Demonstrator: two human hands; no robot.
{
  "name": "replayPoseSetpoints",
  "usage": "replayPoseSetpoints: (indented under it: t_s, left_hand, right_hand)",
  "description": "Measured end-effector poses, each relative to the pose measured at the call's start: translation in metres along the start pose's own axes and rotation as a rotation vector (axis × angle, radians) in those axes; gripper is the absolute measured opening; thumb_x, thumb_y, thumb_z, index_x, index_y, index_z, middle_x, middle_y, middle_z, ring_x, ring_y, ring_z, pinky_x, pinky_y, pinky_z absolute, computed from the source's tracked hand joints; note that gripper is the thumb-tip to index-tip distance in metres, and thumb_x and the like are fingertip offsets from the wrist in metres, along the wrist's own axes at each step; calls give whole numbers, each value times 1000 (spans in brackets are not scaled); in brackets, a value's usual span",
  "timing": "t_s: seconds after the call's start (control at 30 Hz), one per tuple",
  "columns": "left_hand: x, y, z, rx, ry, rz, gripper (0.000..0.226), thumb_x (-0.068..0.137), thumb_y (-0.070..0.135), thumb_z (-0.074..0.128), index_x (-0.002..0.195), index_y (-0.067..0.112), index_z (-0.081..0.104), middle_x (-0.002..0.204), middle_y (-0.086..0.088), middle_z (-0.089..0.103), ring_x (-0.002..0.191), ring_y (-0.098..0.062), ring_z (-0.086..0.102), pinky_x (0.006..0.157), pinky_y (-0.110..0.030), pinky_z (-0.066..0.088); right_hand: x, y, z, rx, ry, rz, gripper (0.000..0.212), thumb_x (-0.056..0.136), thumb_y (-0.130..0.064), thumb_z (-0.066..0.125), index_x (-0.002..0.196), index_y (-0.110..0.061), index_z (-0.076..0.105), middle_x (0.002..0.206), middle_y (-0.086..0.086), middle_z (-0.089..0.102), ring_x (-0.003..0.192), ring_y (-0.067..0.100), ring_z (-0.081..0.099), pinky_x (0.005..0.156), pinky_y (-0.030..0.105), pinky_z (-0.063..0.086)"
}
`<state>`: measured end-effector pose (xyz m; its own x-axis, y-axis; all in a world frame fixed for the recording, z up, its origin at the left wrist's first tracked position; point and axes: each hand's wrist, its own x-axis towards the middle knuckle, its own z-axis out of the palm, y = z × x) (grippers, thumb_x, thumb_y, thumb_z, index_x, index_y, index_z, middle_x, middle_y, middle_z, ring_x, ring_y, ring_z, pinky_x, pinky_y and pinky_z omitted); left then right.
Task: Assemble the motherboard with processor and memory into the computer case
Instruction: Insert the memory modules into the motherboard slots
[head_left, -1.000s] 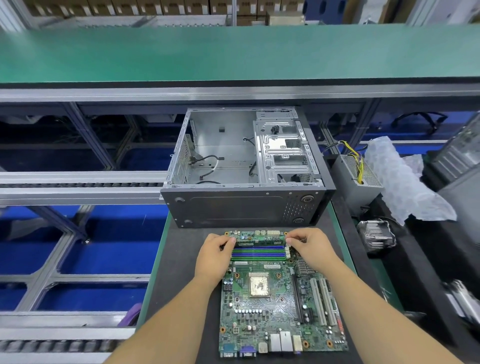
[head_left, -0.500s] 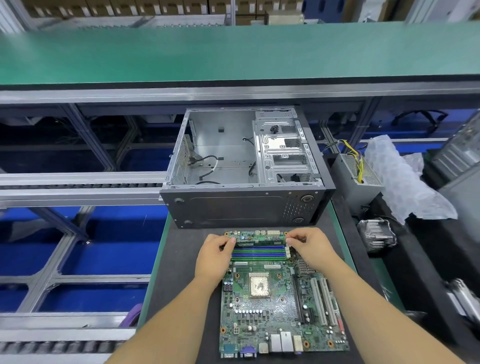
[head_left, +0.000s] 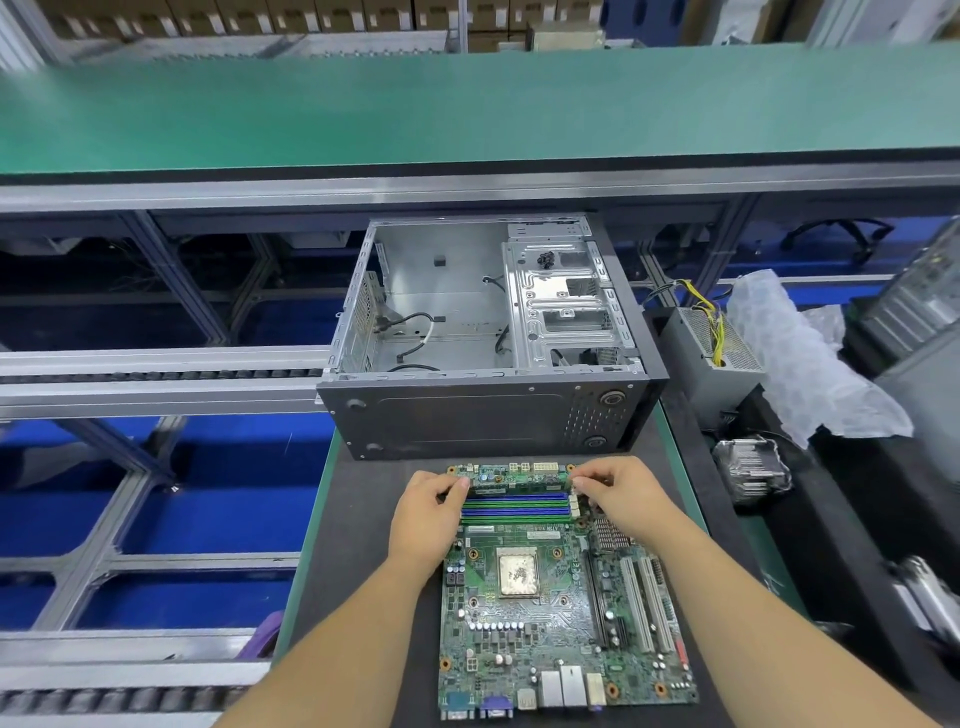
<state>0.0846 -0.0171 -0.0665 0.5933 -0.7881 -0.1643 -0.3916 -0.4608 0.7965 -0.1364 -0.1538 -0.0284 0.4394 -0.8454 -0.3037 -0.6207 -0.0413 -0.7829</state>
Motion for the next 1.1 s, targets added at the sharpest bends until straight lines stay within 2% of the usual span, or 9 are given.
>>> replayPoseSetpoints:
  t_s: [0.17, 0.43, 0.53, 0.63, 0.7, 0.77, 0.87, 1.0, 1.1]
  left_hand:
    - [2, 0, -1, -61, -3, -8, 11, 99, 36, 57, 96, 32, 66, 102, 7, 58, 85, -1, 57, 74, -21, 40]
    - [0, -2, -2, -196, 36, -94, 18, 93, 39, 66, 97, 23, 60, 86, -1, 60, 64, -1, 55, 59, -16, 47]
    - [3, -2, -5, -176, 19, -100, 20, 92, 41, 68, 100, 23, 60, 89, 0, 60, 68, -1, 55, 62, -14, 43]
    - [4, -4, -5, -165, 1, -98, 19, 92, 41, 67, 97, 24, 61, 92, -3, 61, 76, -9, 54, 67, -19, 45]
    - [4, -4, -5, -169, -11, -99, 18, 93, 41, 66, 97, 24, 61, 90, -2, 59, 77, -10, 53, 68, -21, 45]
    - [4, -4, -5, -169, -23, -102, 18, 93, 41, 66, 98, 25, 60, 89, 0, 57, 77, -11, 52, 69, -22, 45]
    - [5, -2, -6, -159, -29, -109, 18, 93, 41, 66, 98, 24, 60, 90, 0, 57, 77, -10, 52, 68, -21, 44]
    - [5, 0, -7, -167, -32, -123, 19, 93, 40, 67, 99, 22, 61, 95, -5, 58, 79, -11, 52, 69, -21, 44]
    - [6, 3, -8, -197, -40, -157, 25, 90, 42, 69, 99, 21, 61, 98, -9, 60, 80, -12, 53, 70, -21, 44]
  right_hand:
    - [1, 0, -1, -2, -4, -16, 16, 98, -23, 66, 102, -16, 79, 97, -8, 74, 79, 6, 62, 81, 30, 51]
    - [2, -2, -4, -4, -53, -20, 14, 96, -21, 67, 94, -14, 79, 104, -10, 72, 81, 4, 63, 83, 31, 52]
    - [2, -2, -4, -1, -68, -8, 17, 96, -22, 67, 84, -17, 78, 88, -14, 70, 67, -3, 58, 75, 26, 46]
    - [3, 0, -4, 34, -75, -4, 26, 95, -27, 69, 75, -10, 75, 62, -5, 60, 53, 11, 46, 71, 29, 49]
    - [3, -1, -4, -7, -84, -23, 29, 95, -29, 69, 79, -5, 74, 61, 4, 55, 56, 20, 46, 70, 33, 50]
    - [6, -1, -2, -44, -80, -29, 26, 94, -29, 70, 82, -6, 76, 80, 3, 73, 69, 26, 65, 70, 30, 52]
    - [10, 0, 1, -53, -50, -4, 18, 91, -28, 73, 81, -14, 77, 99, -6, 74, 89, 15, 68, 74, 26, 51]
    - [14, -1, 3, -37, -58, 65, 30, 86, -39, 77, 78, -11, 71, 93, -4, 72, 87, 6, 64, 76, 28, 50]
    - [17, -6, 8, -115, -61, 94, 48, 82, -50, 78, 68, -13, 53, 70, 4, 60, 72, 12, 58, 66, 30, 45]
